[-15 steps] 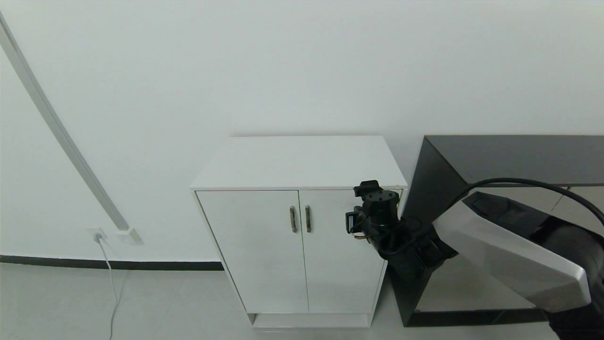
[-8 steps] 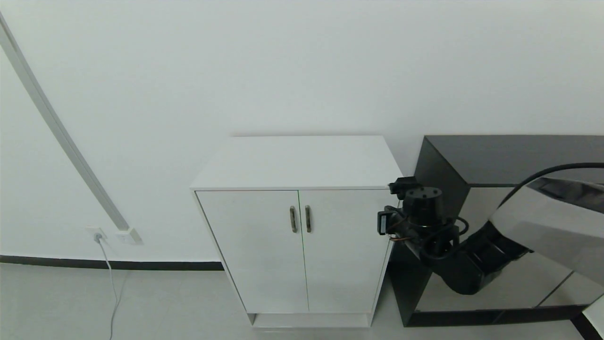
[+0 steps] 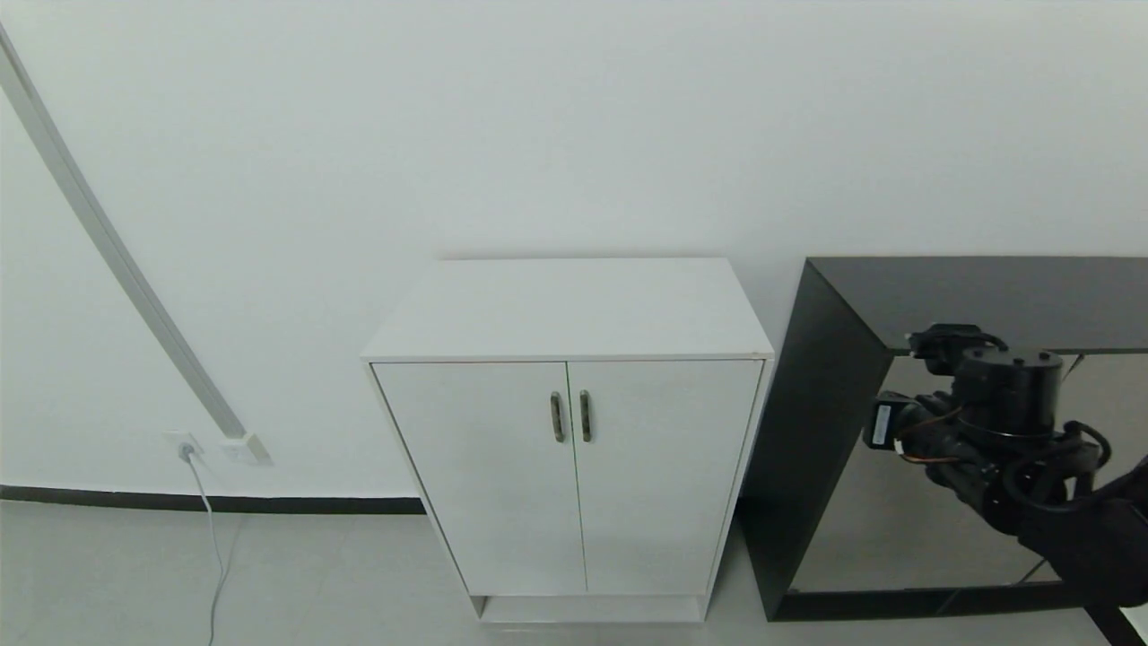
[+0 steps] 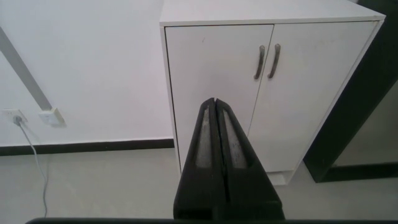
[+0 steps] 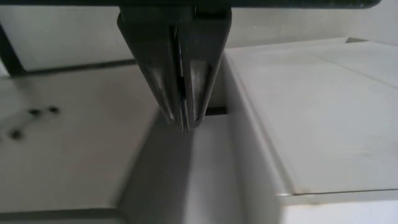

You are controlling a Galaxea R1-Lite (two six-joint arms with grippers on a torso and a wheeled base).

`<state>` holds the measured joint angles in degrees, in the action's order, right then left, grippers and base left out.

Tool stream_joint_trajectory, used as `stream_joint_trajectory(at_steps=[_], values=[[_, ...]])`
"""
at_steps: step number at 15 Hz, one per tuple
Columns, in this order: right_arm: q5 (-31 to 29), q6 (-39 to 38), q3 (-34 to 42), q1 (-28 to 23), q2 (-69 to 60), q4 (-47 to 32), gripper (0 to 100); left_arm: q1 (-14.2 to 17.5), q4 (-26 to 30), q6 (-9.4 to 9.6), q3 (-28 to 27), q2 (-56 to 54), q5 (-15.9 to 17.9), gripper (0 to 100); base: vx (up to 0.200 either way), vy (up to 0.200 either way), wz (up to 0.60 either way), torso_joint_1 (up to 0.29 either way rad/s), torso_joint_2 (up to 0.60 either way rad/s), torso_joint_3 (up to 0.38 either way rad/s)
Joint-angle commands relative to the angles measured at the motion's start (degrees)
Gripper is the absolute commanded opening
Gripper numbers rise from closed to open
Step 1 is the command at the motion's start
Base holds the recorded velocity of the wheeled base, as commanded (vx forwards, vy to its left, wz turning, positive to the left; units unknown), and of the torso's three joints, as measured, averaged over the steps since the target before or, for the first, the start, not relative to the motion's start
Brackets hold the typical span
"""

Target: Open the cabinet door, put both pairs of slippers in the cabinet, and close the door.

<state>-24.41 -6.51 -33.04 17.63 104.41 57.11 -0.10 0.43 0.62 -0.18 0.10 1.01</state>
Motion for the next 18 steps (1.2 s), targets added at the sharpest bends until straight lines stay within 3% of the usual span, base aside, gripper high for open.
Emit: stream_joint_trajectory(at_steps=[1,7,13,18], values=[[-0.6,0.1,6.9,-3.1,-9.2,0.0,0,0.0,-0.1,-0.01,0.0,0.1,0.0,0,0.000,0.000,0.00,0.000,0.00,0.000],[-0.4,0.4,21.7,-9.8,-23.8,-0.2,0,0.0,-0.1,-0.09,0.0,0.1,0.0,0,0.000,0.000,0.00,0.000,0.00,0.000],[0.0,3.3,33.0,-11.9,-39.8,-0.8,0,0.0,-0.1,-0.09,0.0,0.1,0.0,0,0.000,0.000,0.00,0.000,0.00,0.000],[4.6,4.8,31.9,-11.9,-57.3,-20.1,0,0.0,0.0,-0.09,0.0,0.1,0.0,0,0.000,0.000,0.00,0.000,0.00,0.000]])
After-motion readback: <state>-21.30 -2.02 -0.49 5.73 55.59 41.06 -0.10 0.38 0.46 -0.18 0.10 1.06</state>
